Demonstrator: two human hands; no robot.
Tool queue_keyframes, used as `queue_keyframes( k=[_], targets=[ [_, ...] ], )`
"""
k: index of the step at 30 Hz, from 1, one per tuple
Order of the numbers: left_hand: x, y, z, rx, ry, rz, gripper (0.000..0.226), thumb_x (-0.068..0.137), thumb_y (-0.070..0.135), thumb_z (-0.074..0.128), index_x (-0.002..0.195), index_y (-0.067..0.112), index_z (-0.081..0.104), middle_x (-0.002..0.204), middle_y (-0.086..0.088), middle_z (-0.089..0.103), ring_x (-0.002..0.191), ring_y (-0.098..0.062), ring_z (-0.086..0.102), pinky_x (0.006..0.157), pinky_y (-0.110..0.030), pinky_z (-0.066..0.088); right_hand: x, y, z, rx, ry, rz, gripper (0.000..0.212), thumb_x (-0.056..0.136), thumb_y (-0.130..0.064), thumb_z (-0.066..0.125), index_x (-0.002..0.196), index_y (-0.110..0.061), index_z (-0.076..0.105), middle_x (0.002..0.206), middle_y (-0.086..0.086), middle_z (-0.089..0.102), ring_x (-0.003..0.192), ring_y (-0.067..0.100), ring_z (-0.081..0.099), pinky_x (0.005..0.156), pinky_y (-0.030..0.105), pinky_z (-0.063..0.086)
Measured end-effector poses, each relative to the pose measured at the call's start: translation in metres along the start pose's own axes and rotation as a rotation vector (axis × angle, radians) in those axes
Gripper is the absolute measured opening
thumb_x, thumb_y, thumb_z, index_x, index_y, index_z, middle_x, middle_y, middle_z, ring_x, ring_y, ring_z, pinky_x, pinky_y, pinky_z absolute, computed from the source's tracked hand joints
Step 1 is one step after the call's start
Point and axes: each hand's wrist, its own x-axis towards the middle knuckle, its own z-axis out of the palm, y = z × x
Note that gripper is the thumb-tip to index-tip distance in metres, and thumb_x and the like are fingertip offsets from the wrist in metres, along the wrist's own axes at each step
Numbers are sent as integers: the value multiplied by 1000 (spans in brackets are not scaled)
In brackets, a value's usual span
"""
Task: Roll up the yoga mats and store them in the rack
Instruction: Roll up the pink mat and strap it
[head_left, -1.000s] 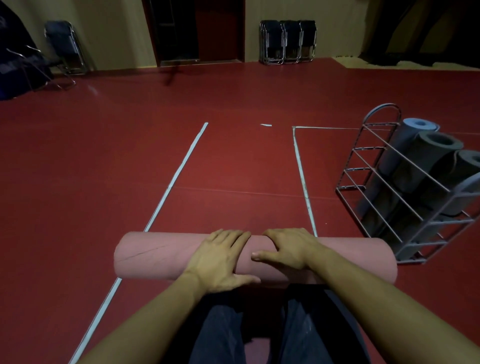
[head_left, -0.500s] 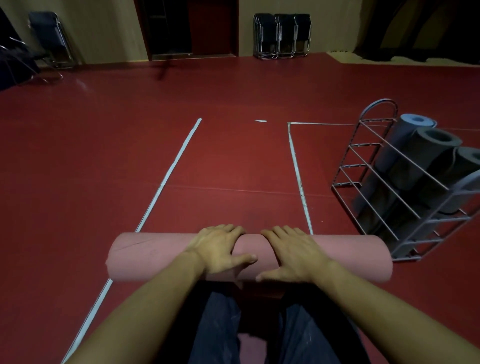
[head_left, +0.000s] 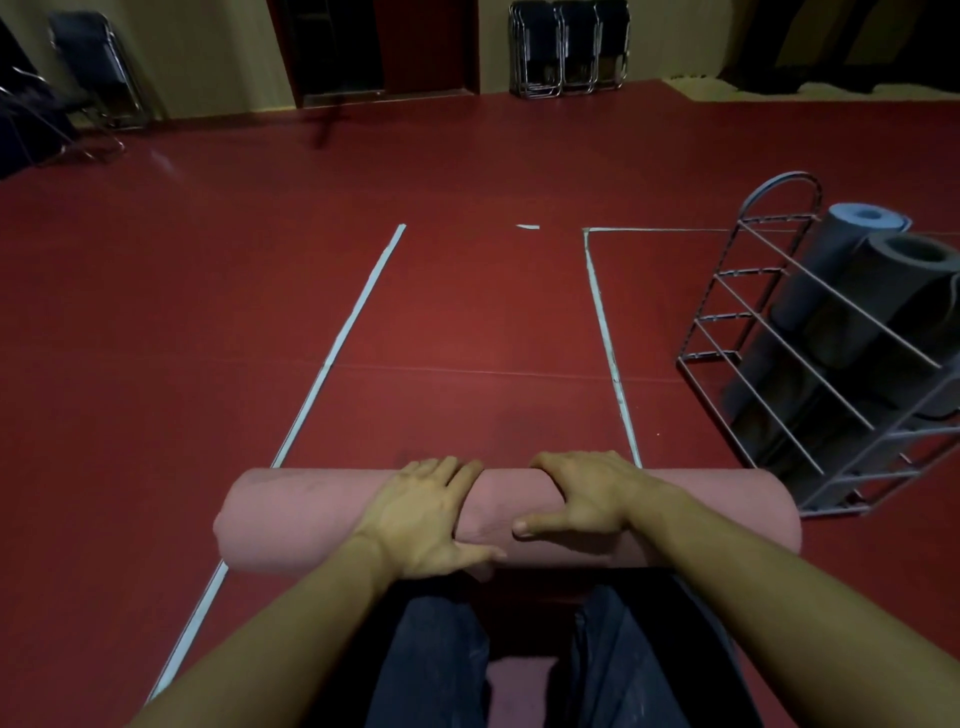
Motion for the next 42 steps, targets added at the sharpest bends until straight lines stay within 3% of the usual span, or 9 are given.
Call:
queue_keyframes(
  k=[5,10,14,17,22,25,30,36,42],
  targets=[
    [15,-5,-1,-54,-90,-10,106,69,101,36,143,27,49,128,3,61,116,-23,60,101,-39,45,4,2,1,12,43,-64,92,68,-97,49,129,-27,50,117,-6,53,106,19,51,92,42,46],
    [34,-16,2,-96,-235,-61,100,63,105,32,130,33,52,125,6,64,113,-24,63,88,-41,49,-4,1,19,25,180,-36,94,73,-92,53,144,-32,42,136,-6,60,120,22,59,97,39,45],
    [41,-18,8,-138,-259,-49,92,66,103,37,126,33,46,127,4,67,112,-28,65,81,-42,47,0,6,28,-91,105,-58,115,58,-99,53,148,-30,35,139,-6,55,122,23,57,101,43,44],
    [39,-18,6,-179,-263,-45,86,70,98,44,124,32,39,123,2,66,109,-27,63,78,-39,42,6,8,29,-100,84,-42,113,57,-100,54,142,-29,37,132,-3,57,116,27,58,96,43,45],
    [26,-12,8,-82,-226,-1,105,62,99,51,137,26,45,122,5,49,112,-22,50,98,-43,41,11,12,25,-81,62,-62,94,67,-96,52,132,-29,41,125,-2,62,110,28,61,81,40,39],
    [21,-13,12,-35,-257,-18,122,52,98,60,147,25,38,136,1,50,122,-26,52,105,-46,41,12,8,24,-86,77,-75,92,68,-96,51,131,-29,42,127,-2,62,110,28,62,84,42,43],
    [25,-9,2,7,-313,-5,123,52,89,72,148,24,33,145,-2,50,132,-29,50,112,-47,37,5,4,24,-90,81,-47,93,70,-94,53,136,-30,40,129,-2,60,112,28,61,88,42,43],
    [22,1,-9,73,-275,-18,125,48,94,67,145,22,39,137,-2,53,124,-28,54,108,-45,43,-5,-9,14,-141,1,-8,117,62,-84,74,152,-23,29,144,4,47,128,32,50,107,46,38],
    [10,12,-32,162,-188,-2,111,60,83,70,145,19,40,134,-4,54,122,-29,53,102,-46,42,-29,-18,-4,-234,64,-30,115,63,-69,83,151,-22,27,142,4,47,126,32,51,103,45,40]
  ],
)
